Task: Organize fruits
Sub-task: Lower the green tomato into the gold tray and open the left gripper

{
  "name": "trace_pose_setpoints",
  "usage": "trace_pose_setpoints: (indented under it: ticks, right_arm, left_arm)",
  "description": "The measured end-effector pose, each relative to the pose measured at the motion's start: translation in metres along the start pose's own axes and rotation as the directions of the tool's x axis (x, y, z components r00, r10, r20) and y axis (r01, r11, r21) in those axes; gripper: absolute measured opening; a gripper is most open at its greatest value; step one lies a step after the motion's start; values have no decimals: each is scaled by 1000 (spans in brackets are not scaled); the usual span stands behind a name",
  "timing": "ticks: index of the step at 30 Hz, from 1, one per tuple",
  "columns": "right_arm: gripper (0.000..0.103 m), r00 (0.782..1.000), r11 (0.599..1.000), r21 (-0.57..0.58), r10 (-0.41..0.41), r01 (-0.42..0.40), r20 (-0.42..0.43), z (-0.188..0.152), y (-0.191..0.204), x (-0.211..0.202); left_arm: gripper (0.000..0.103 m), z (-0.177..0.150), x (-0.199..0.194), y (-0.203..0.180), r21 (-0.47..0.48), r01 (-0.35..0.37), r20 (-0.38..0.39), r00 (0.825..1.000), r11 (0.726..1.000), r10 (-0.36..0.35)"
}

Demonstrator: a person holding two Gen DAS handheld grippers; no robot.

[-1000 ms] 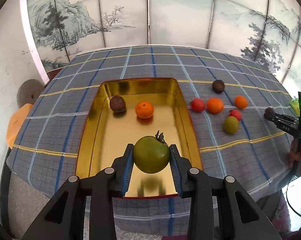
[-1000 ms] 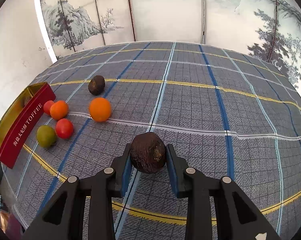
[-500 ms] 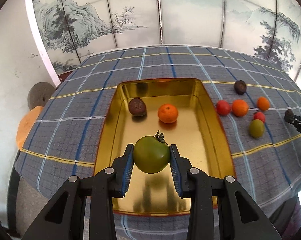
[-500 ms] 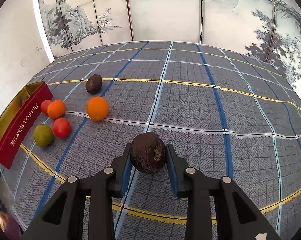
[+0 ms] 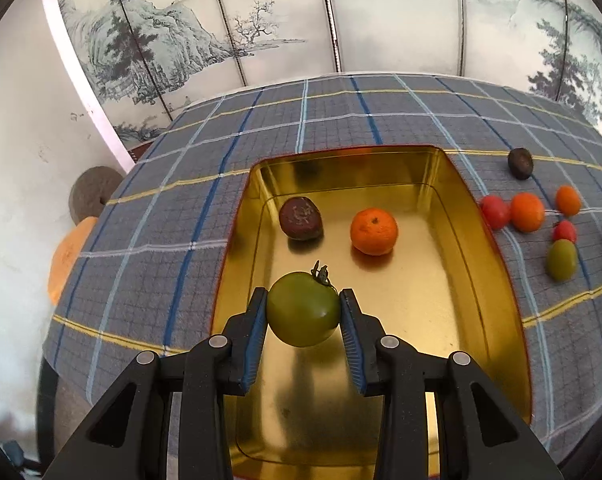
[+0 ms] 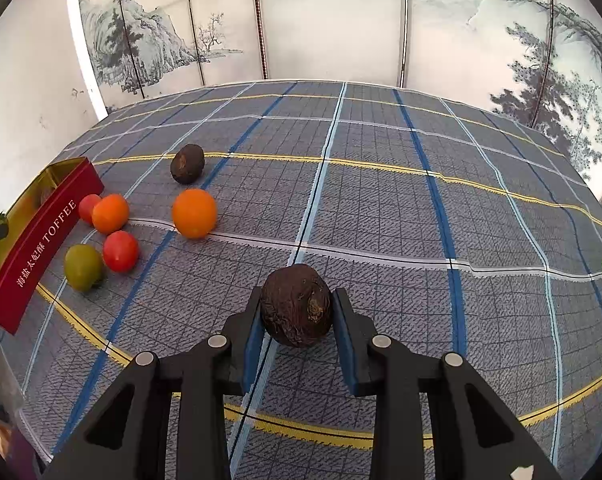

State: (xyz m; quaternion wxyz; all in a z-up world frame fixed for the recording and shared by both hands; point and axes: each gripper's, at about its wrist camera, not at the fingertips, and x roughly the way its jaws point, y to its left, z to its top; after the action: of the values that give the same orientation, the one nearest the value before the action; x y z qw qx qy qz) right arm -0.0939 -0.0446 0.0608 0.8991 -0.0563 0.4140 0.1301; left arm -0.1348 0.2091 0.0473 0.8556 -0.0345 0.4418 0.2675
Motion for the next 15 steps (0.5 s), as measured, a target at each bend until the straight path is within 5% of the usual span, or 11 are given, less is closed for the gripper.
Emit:
trace_pose_setpoints:
  ticks: [8,12,15]
  right_arm:
    - [29,1000,1000,0,-2,2,1,0,1,0]
    - [29,1000,1000,-3,-4,4,1,-1,0,0]
    - [29,1000,1000,-8,-1,1,-9,-1,1,2]
  left_arm:
    - [39,18,11,5,-2,-27,-13,1000,1000,27]
    - [67,21,-2,8,-39,-44,36,998,998,45]
    - [72,20,-15,8,-41,-74,77,994,996,77]
